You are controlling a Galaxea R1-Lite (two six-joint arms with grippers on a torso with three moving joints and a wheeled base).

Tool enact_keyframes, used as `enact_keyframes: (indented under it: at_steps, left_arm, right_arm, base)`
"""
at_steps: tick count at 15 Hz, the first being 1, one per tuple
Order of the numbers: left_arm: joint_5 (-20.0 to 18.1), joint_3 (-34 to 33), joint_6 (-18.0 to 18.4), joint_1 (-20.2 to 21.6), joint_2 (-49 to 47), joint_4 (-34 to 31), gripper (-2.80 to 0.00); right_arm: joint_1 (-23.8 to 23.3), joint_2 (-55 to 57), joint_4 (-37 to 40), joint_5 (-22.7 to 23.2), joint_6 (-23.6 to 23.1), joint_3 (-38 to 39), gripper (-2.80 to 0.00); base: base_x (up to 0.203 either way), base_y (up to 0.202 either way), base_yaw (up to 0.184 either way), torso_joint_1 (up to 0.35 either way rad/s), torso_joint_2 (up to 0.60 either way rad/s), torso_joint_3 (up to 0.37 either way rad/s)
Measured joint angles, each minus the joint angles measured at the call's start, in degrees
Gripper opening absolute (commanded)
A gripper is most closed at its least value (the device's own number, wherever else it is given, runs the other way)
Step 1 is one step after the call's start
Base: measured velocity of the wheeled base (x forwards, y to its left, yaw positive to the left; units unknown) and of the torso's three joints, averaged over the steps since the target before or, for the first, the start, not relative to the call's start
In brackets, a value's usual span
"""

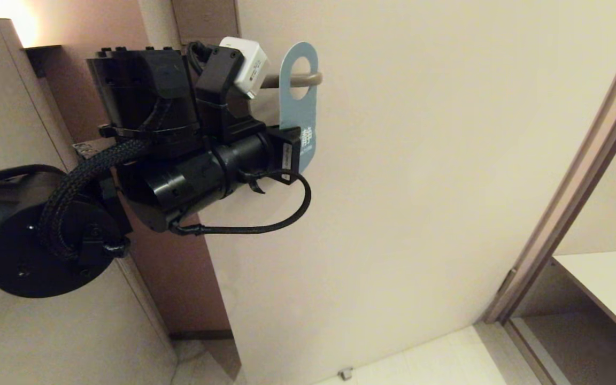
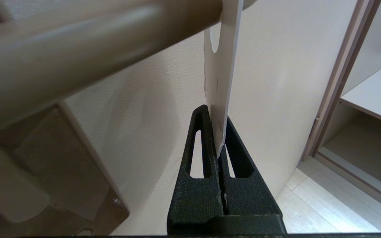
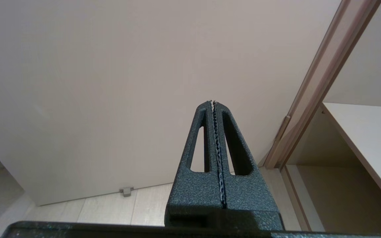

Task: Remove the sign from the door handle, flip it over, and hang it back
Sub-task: Take down the sign

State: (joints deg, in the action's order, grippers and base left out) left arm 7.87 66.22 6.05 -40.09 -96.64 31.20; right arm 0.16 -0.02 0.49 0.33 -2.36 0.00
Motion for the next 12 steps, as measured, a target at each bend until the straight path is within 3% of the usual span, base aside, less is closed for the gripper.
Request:
enact_keyframes:
  at_steps: [12]
  left_arm:
    - [-0.8,2.7,0.5,-2.6,-2.2,0.1,-2.80]
  right_arm:
    - [0.0,0.0,0.0,0.0,0.0,0.0,-2.80]
  base:
    - [0.000,0.000,0.000,0.000,0.00,0.000]
